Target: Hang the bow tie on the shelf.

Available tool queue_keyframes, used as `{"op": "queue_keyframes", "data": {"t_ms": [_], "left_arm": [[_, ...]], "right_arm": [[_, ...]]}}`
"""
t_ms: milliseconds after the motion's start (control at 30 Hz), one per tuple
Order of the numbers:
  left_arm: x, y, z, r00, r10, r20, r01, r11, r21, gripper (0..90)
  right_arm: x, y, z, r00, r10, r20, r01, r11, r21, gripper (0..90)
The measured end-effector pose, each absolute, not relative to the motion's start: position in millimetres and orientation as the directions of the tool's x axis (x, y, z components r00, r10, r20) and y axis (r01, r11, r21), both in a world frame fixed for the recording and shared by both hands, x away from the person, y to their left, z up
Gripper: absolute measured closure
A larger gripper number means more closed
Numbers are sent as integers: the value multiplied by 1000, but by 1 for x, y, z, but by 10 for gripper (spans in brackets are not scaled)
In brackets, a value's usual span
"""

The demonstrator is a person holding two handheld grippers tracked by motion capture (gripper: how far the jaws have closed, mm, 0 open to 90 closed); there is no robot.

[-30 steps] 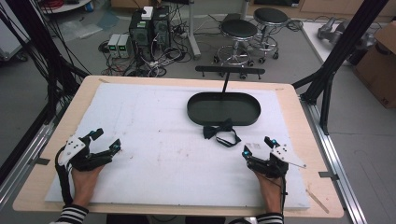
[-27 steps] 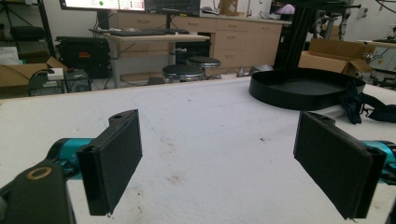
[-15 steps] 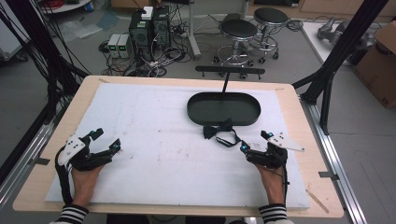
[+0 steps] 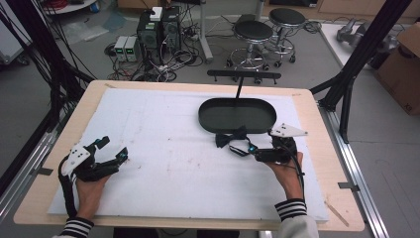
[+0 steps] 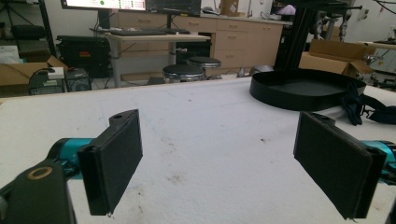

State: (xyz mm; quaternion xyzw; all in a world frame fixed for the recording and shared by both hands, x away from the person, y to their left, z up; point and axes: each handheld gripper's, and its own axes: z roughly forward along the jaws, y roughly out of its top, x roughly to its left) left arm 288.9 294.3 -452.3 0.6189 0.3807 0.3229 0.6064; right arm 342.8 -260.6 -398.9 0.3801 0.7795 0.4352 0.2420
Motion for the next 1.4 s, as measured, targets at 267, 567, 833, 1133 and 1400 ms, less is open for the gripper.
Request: {"op": "queue_keyframes", "data": {"t_ms": [267, 567, 833, 1133, 1400], "left_arm": [[289, 294, -452, 504, 862, -59, 80, 22, 997, 158], [289, 294, -452, 504, 862, -59, 80, 22, 997, 159], [289, 294, -452, 504, 862, -62, 80, 25, 997, 160], [289, 294, -452, 504, 861, -60, 80, 23, 997, 160], [289, 294, -452, 503, 862, -61, 80, 24, 997, 160]], "right_arm": [[364, -248, -390, -659, 751, -43, 399, 398, 826, 199], [380, -239, -386, -695, 719, -33, 430, 452, 781, 244], [390, -230, -397, -697, 715, -62, 447, 500, 742, 251], [395, -223, -409, -685, 724, -83, 492, 543, 680, 290], [400, -221, -417, -670, 736, -98, 518, 558, 649, 359]]}}
